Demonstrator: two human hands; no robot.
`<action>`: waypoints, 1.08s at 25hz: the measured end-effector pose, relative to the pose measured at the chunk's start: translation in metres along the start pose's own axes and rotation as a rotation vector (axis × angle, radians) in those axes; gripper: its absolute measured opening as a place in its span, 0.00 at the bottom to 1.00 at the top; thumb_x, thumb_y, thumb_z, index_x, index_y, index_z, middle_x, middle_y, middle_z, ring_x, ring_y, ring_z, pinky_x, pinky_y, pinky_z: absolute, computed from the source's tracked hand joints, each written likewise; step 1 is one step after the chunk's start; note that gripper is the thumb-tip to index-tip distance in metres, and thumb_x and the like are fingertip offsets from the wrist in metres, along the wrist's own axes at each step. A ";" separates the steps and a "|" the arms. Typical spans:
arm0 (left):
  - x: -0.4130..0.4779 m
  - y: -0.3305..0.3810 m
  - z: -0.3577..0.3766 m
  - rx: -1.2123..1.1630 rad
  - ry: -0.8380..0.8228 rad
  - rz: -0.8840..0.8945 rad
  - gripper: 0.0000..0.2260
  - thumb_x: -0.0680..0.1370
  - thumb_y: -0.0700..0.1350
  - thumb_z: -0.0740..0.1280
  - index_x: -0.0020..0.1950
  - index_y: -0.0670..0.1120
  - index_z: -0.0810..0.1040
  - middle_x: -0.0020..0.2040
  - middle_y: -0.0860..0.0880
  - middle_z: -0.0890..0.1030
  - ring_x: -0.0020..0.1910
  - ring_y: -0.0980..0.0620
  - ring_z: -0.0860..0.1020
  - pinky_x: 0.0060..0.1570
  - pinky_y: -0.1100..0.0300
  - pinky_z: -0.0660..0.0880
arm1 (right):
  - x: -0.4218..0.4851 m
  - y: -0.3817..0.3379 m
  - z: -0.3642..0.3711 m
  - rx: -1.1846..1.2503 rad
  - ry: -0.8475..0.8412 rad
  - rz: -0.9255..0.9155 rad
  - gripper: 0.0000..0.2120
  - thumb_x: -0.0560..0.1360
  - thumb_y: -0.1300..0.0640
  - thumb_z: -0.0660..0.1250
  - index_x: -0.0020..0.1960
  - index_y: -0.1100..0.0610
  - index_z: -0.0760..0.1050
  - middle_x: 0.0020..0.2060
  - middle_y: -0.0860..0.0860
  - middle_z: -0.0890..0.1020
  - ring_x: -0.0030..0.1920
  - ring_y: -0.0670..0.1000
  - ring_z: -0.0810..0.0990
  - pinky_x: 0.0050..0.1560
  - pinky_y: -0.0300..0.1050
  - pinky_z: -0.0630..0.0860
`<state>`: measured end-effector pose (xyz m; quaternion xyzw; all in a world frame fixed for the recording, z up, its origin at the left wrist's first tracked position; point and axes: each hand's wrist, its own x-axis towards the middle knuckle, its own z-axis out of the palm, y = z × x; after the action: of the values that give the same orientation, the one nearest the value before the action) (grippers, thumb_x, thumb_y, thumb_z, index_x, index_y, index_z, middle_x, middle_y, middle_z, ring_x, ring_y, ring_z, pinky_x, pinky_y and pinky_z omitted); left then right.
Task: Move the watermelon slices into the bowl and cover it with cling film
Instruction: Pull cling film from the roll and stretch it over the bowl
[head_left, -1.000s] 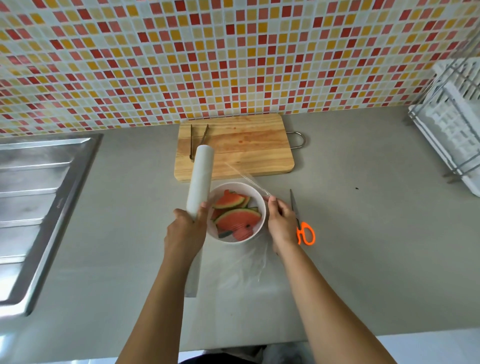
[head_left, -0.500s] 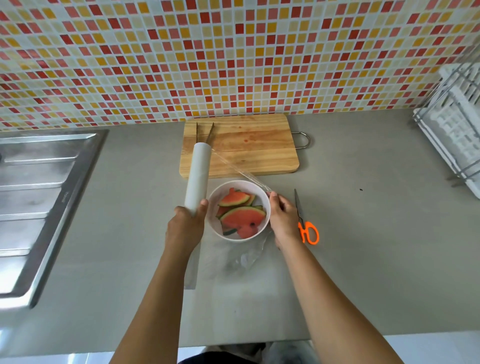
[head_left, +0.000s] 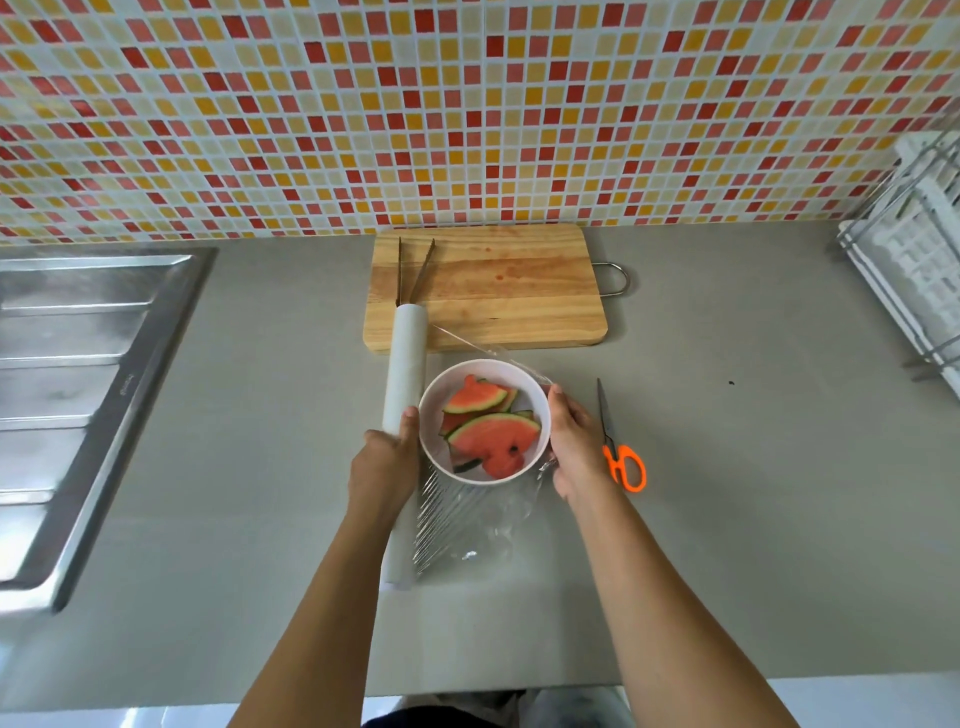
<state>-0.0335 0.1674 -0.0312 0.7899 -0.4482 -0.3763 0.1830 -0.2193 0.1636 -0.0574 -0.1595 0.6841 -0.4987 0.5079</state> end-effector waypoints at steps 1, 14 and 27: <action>0.000 0.000 0.001 0.003 0.015 0.001 0.29 0.77 0.65 0.53 0.54 0.38 0.71 0.54 0.37 0.78 0.54 0.38 0.75 0.52 0.50 0.70 | 0.000 0.001 0.001 0.018 -0.006 -0.001 0.16 0.77 0.45 0.59 0.37 0.52 0.77 0.29 0.50 0.76 0.29 0.48 0.72 0.25 0.34 0.67; -0.004 -0.002 0.009 0.016 0.077 0.045 0.25 0.78 0.63 0.52 0.49 0.39 0.66 0.54 0.34 0.77 0.53 0.35 0.75 0.47 0.49 0.68 | -0.005 0.011 0.001 -0.066 0.373 -0.261 0.15 0.80 0.56 0.54 0.51 0.64 0.76 0.43 0.60 0.80 0.45 0.57 0.78 0.46 0.48 0.72; -0.005 0.002 0.011 0.039 0.101 0.022 0.24 0.78 0.63 0.52 0.48 0.41 0.65 0.54 0.34 0.78 0.53 0.35 0.75 0.45 0.50 0.66 | -0.015 0.007 0.022 0.021 -0.044 -0.448 0.35 0.69 0.30 0.44 0.64 0.50 0.70 0.58 0.45 0.78 0.56 0.32 0.73 0.54 0.23 0.64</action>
<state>-0.0447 0.1712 -0.0349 0.8062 -0.4543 -0.3253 0.1943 -0.1917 0.1661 -0.0553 -0.3132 0.6149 -0.6025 0.4009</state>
